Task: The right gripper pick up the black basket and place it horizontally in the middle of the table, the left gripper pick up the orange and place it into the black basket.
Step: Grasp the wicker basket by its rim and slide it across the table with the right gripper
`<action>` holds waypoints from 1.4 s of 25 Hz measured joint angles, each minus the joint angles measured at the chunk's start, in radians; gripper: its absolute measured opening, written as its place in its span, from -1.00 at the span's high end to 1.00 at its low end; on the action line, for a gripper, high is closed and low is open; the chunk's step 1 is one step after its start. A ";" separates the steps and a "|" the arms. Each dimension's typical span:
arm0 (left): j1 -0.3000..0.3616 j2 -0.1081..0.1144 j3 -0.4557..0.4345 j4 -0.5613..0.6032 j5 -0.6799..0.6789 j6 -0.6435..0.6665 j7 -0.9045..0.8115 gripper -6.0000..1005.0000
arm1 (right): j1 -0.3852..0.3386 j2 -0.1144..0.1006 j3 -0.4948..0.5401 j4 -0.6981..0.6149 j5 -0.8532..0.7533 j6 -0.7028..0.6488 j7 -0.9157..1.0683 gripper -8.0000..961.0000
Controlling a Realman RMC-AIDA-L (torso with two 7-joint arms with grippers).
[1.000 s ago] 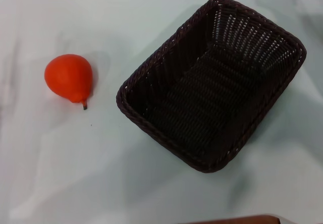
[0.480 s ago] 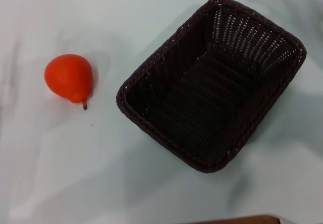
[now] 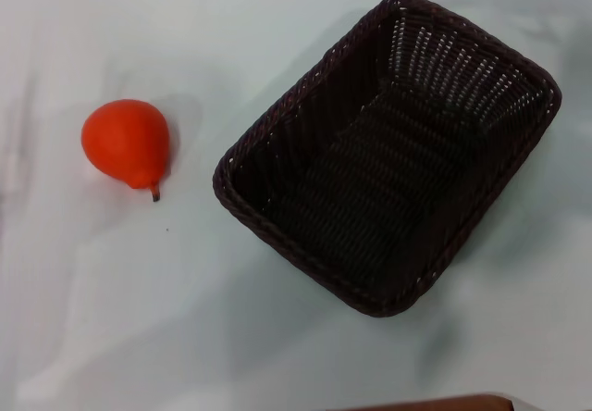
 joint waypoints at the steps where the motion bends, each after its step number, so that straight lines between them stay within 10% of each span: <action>1: 0.000 0.000 0.000 0.000 0.000 0.001 0.000 -0.76 | 0.036 -0.015 -0.006 0.008 -0.057 0.047 0.040 -0.73; 9: 0.002 0.001 -0.007 -0.003 0.000 0.002 0.000 -0.76 | 0.176 -0.011 -0.075 0.055 -0.360 0.097 0.171 -0.74; 29: -0.007 0.003 -0.014 -0.004 0.000 0.013 0.000 -0.76 | 0.153 0.084 -0.162 0.212 -0.355 -0.200 0.161 -0.73; 35: -0.008 0.003 -0.014 -0.001 0.000 0.022 0.000 -0.76 | 0.149 0.083 -0.162 0.226 -0.331 -0.192 0.141 -0.32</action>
